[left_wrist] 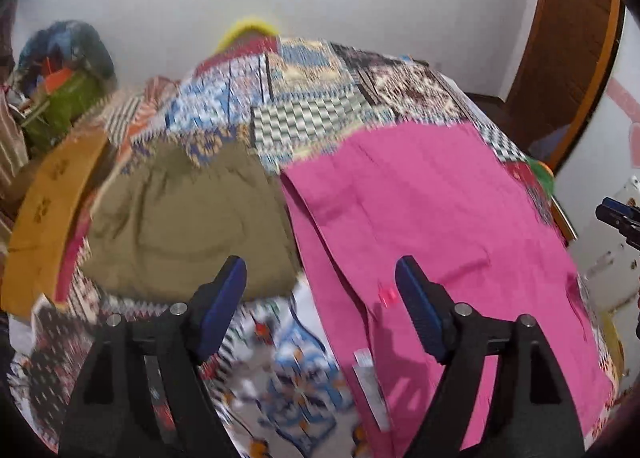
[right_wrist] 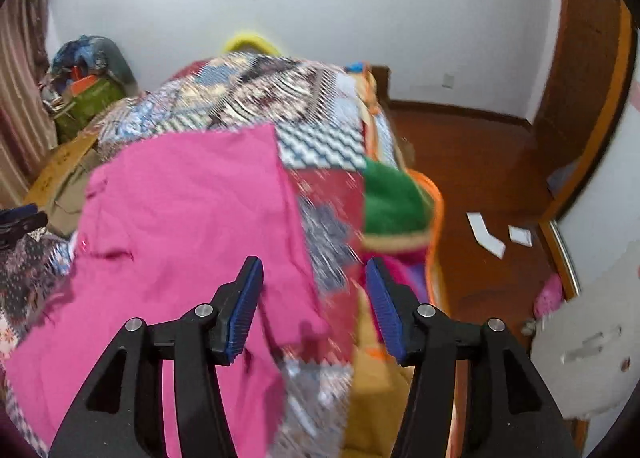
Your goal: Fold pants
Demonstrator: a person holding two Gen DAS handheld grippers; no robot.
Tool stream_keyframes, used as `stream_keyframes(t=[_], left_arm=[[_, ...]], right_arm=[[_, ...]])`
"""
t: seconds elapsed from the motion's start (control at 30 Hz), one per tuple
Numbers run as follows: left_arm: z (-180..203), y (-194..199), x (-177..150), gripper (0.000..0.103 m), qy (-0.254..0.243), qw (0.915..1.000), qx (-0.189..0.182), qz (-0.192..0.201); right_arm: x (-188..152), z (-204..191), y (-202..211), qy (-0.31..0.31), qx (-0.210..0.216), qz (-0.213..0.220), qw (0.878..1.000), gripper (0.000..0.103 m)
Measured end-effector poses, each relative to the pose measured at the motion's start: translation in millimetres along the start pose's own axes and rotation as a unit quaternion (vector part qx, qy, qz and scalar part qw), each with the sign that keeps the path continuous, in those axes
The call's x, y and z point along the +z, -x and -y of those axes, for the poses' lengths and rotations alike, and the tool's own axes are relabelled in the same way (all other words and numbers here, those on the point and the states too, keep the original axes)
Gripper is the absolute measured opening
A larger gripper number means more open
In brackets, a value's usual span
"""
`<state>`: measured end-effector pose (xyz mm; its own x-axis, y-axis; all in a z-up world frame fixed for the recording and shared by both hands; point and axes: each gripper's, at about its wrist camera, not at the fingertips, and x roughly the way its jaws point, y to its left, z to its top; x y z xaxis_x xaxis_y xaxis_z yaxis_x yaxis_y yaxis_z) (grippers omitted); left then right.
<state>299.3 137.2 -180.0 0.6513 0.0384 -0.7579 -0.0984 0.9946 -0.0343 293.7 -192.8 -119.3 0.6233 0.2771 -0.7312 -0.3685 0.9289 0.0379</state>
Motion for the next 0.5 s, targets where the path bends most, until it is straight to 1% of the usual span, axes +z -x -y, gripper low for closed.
stream_keyframes(t=[0.1, 0.17, 0.23, 0.27, 0.3, 0.33, 0.37, 0.5], left_arm=[[-5.7, -10.4, 17.6, 0.077, -0.005, 0.9999, 0.009, 0.008], [-8.4, -22.4, 28.5, 0.077, -0.004, 0.9999, 0.008, 0.007], [-11.8, -36.7, 36.7, 0.077, 0.004, 1.0, 0.005, 0.004], [-13.9, -42.4, 38.8, 0.076, 0.008, 1.0, 0.004, 0.002], [-15.2, -49.8, 41.0, 0.07, 0.011, 0.9999, 0.0, -0.002], [-17.1, -58.9, 43.5, 0.067, 0.012, 0.9999, -0.003, -0.01], [-17.6, -65.6, 44.3, 0.064, 0.013, 0.9998, -0.005, -0.015], [-21.4, -88.4, 45.6, 0.064, 0.019, 0.9993, -0.015, -0.027]], right_arm=[[15.6, -13.2, -11.1, 0.01, 0.011, 0.01, 1.0, 0.051], [28.5, -19.0, -23.2, 0.015, 0.014, 0.014, 1.0, 0.054], [42.3, -22.4, -37.6, 0.016, 0.022, 0.016, 1.0, 0.054], [50.7, -23.1, -47.1, 0.014, 0.025, 0.016, 0.999, 0.054], [53.0, -24.5, -49.7, 0.012, 0.028, 0.015, 0.999, 0.054], [59.4, -24.5, -57.4, 0.009, 0.032, 0.013, 0.999, 0.054], [64.5, -25.2, -65.2, 0.009, 0.039, 0.0, 0.999, 0.054], [79.6, -28.9, -100.6, 0.014, 0.037, -0.01, 0.999, 0.054]])
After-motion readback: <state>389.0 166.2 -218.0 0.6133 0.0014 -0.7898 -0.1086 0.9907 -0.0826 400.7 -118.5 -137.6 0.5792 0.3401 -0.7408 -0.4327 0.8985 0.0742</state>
